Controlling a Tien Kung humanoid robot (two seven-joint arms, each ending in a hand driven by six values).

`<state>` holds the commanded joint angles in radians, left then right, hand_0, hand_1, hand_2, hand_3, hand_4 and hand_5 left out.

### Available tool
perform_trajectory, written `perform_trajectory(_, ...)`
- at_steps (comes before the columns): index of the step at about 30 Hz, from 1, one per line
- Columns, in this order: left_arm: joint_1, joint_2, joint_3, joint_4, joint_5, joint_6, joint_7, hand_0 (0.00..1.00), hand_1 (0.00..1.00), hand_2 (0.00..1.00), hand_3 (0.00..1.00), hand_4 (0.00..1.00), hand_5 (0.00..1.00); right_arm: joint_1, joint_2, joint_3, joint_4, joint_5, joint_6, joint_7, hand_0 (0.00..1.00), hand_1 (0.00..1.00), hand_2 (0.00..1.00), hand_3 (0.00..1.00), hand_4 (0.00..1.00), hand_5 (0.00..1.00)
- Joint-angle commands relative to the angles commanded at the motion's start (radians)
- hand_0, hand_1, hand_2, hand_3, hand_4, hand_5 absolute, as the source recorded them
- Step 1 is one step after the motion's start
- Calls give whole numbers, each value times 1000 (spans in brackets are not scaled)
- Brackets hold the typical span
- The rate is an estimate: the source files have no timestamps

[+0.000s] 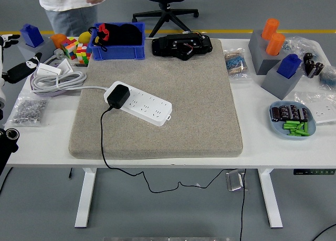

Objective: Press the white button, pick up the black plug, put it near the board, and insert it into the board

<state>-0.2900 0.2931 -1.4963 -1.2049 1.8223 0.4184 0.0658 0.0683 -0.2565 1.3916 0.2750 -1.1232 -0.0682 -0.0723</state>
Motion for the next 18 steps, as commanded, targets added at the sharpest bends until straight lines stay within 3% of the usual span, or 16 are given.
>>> perform_trajectory(11, 45, -28, -119, -35, -12, 4, -24, 808, 814, 749, 731, 825, 365, 6, 0, 41, 1, -23, 8, -19, 753, 634, 642, 605, 626, 385)
perform_trajectory(18, 30, -40, -160, -37, -20, 10, -32, 806, 815, 749, 730, 817, 346, 40, 3, 22, -4, -23, 12, -26, 756, 640, 649, 610, 629, 383)
